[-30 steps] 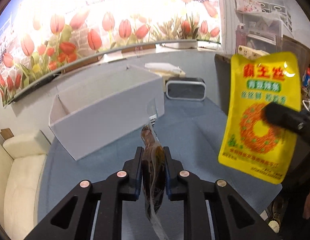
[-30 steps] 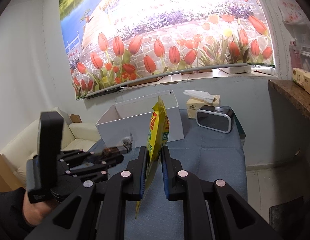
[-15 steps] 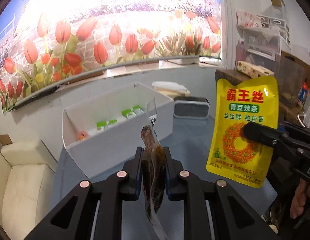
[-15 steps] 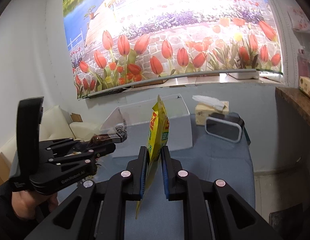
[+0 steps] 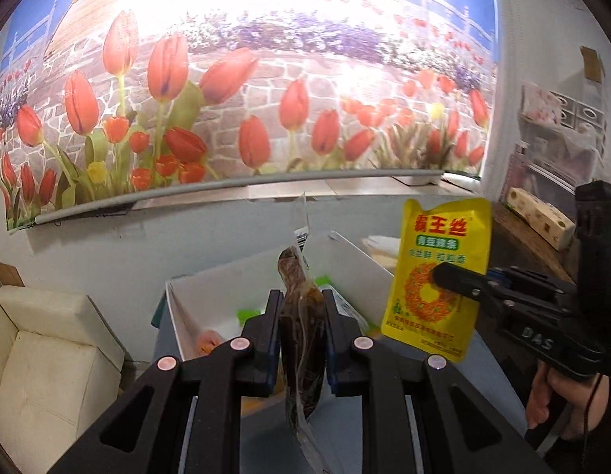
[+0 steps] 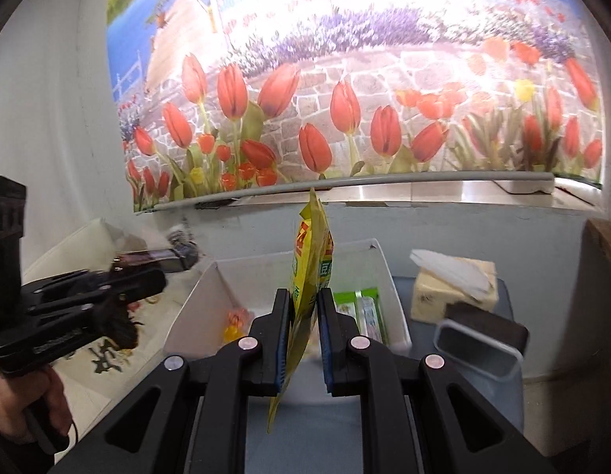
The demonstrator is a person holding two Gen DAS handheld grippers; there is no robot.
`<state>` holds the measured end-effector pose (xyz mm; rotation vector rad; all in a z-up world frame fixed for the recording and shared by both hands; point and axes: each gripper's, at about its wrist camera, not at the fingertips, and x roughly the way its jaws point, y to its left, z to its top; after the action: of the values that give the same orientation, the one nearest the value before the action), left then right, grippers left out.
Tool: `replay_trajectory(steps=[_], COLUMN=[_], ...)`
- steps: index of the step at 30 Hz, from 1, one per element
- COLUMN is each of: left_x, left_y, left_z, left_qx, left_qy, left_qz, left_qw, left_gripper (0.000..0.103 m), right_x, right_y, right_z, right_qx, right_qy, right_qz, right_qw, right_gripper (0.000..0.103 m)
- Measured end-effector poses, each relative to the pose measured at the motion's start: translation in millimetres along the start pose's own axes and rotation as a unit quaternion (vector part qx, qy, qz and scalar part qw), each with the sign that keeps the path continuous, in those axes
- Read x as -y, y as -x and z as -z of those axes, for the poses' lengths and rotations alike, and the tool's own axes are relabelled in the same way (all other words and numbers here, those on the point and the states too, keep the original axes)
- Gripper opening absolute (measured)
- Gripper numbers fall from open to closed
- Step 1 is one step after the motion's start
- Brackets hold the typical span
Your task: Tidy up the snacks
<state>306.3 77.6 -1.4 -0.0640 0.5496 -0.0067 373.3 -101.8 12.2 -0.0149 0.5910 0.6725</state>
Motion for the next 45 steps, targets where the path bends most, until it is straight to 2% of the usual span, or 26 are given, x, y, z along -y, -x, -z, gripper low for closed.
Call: replay_trajectory(steps=[7,12,13,14,15,16,17,27,30,33,37,39,40,42,45], left_x=[-30,-37,-38,-40,-40,-40,-39,-33,-30,-29,-25,-22,-21,-19,-17], left_y=[-41,-68,-74,-80,-83,-84,-83,-80,-74,-63,-47,-36,-30,-19,6], left_z=[-15,-12,-11,-9,-8,-6,-4,1,2,7,20,28,33,41,54], left_qx=[-0.022,-0.045,-0.057,-0.066,-0.072,-0.067,-0.060,-0.076,-0.077,-0.074,-0.072,-0.061,-0.056,-0.057,-0.046], left_qy=[0.001,-0.016,-0.014,-0.012,-0.013,-0.015,-0.020,-0.023,-0.022,-0.008,-0.007,-0.010,-0.008,0.000,0.017], left_qz=[0.008,0.000,0.006,0.008,0.005,-0.004,-0.013,-0.009,-0.018,0.004,-0.034,-0.034,-0.021,-0.009,-0.031], left_qw=[0.9997,0.9988,0.9983,0.9977,0.9973,0.9976,0.9979,0.9968,0.9966,0.9972,0.9968,0.9975,0.9982,0.9984,0.9983], left_gripper=[0.020,0.021,0.025,0.036,0.073,0.103,0.103,0.103,0.103,0.103,0.103,0.103,0.103,0.103,0.103], right_x=[-5,4,6,9,10,13,15,15,10,3,-8,-15,-19,-28,-37], right_y=[-68,-94,-98,-100,-102,-100,-97,-84,-76,-64,-46,-34,-27,-8,25], right_z=[-14,-13,-13,-13,-14,-15,-15,-14,-11,-4,13,23,28,37,46], right_qx=[-0.044,-0.069,-0.074,-0.077,-0.078,-0.069,-0.056,-0.070,-0.072,-0.072,-0.078,-0.086,-0.084,-0.074,-0.048], right_qy=[0.017,0.010,0.007,0.005,0.003,0.000,-0.002,-0.001,0.007,0.016,0.026,0.033,0.040,0.069,0.093], right_qz=[0.019,0.033,0.037,0.048,0.057,0.066,0.067,0.071,0.080,0.090,0.093,0.100,0.102,0.120,0.170], right_qw=[0.999,0.997,0.997,0.996,0.995,0.995,0.996,0.995,0.994,0.993,0.992,0.991,0.990,0.988,0.980], right_gripper=[0.014,0.016,0.016,0.027,0.045,0.088,0.103,0.103,0.103,0.103,0.103,0.103,0.103,0.103,0.103])
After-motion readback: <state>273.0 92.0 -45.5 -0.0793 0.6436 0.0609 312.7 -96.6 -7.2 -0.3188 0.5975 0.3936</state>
